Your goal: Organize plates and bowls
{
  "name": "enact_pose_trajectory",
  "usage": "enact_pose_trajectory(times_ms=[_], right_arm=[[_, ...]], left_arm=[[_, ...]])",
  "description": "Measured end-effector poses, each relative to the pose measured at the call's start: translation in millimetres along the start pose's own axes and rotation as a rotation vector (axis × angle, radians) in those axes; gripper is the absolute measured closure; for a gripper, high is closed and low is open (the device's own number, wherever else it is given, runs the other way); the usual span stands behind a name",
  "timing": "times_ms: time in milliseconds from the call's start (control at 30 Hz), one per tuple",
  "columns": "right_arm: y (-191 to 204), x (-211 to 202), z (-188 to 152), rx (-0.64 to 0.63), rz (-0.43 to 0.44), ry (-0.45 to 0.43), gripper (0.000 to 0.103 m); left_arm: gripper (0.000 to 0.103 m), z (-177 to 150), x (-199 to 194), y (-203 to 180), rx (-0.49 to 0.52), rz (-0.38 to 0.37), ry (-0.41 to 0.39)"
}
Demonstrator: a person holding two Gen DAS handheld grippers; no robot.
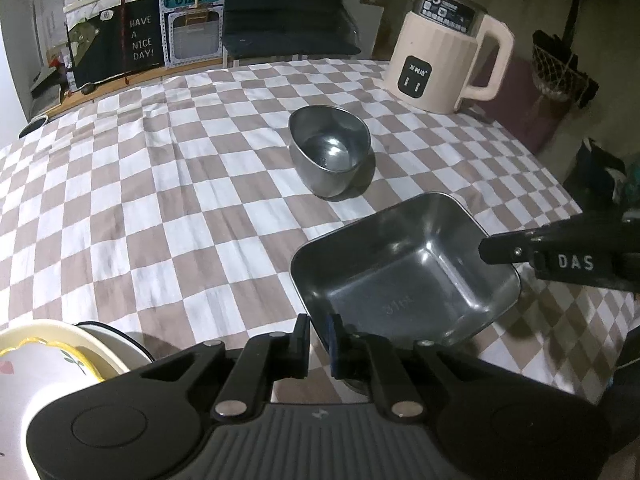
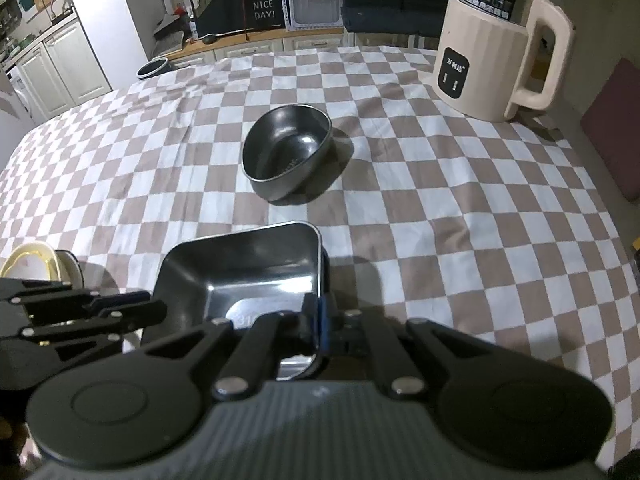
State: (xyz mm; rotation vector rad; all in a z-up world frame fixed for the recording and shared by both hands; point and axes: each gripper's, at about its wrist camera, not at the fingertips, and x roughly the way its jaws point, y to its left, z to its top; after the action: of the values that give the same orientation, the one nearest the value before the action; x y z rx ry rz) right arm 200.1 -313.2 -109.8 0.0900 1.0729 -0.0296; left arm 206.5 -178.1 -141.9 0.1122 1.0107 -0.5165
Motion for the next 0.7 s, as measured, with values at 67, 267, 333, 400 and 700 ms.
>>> enact_pose_trajectory(times_ms=[67,267,333,400,700], right_arm=[[1,4,0,-0.010,-0.010,0.012,0.101],[-1,13,0,-0.017,-0.015,0.039,0.101],[-2,17,0,-0.016,-0.017,0.050,0.101],[-3,21,0,-0.014,-0.016,0.061,0.101],[-18,32,1,0.060,0.052,0.087,0.101]], left_arm=[[0.091,0,0,1,-0.002,-0.004,0.006],[0.089,1,1,3,-0.006,-0.017,0.011],[0.089,1,1,3,-0.002,-0.021,0.014],[0.089,1,2,2,-0.001,-0.022,0.017],[0.084,3,3,6,-0.014,-0.031,0.020]])
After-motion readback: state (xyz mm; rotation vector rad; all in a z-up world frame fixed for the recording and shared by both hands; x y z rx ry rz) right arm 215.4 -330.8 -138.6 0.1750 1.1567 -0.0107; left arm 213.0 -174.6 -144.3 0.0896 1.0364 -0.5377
